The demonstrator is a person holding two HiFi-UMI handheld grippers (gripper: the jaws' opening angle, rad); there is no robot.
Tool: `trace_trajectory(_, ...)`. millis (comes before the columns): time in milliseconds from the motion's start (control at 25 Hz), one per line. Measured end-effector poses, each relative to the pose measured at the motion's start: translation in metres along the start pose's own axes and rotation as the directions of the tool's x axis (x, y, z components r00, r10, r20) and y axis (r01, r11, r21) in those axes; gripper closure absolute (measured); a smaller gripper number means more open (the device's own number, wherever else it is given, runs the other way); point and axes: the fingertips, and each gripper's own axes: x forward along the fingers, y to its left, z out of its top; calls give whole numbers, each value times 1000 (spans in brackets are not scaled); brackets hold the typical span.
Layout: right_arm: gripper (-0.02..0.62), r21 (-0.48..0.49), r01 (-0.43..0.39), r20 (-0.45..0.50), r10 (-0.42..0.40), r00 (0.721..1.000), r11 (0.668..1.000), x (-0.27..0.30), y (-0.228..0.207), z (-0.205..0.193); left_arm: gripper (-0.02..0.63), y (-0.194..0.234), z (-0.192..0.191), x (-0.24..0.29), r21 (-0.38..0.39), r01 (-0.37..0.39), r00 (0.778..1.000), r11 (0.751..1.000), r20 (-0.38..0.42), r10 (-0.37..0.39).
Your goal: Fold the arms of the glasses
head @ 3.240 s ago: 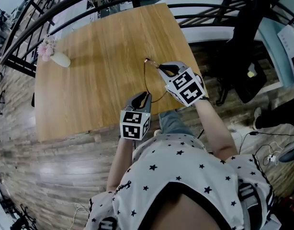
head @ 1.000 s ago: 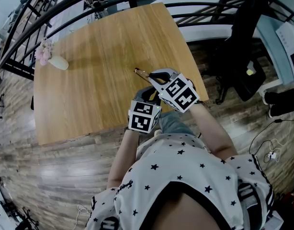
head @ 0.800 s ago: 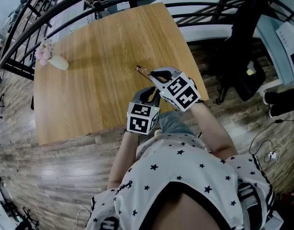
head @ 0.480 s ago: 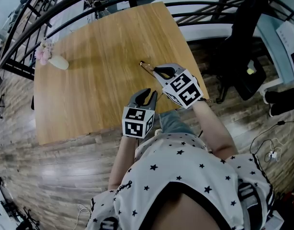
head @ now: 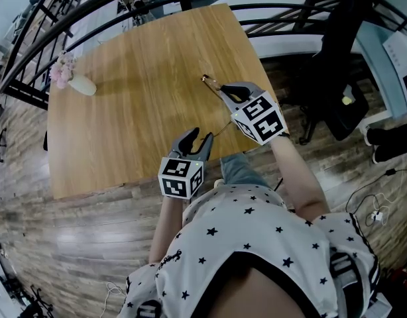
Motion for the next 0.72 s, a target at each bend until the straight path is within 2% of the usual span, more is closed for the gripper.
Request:
trace_trajectory(400, 575, 22, 36, 35, -37, 999, 999, -6, -16, 11, 454, 11, -22, -7, -25, -40, 999, 999, -19, 40)
trace_trajectory(720, 575, 18, 29, 36, -30, 999, 999, -6, -12, 12, 456, 16, -24, -5, -18, -67, 998, 998, -18, 67)
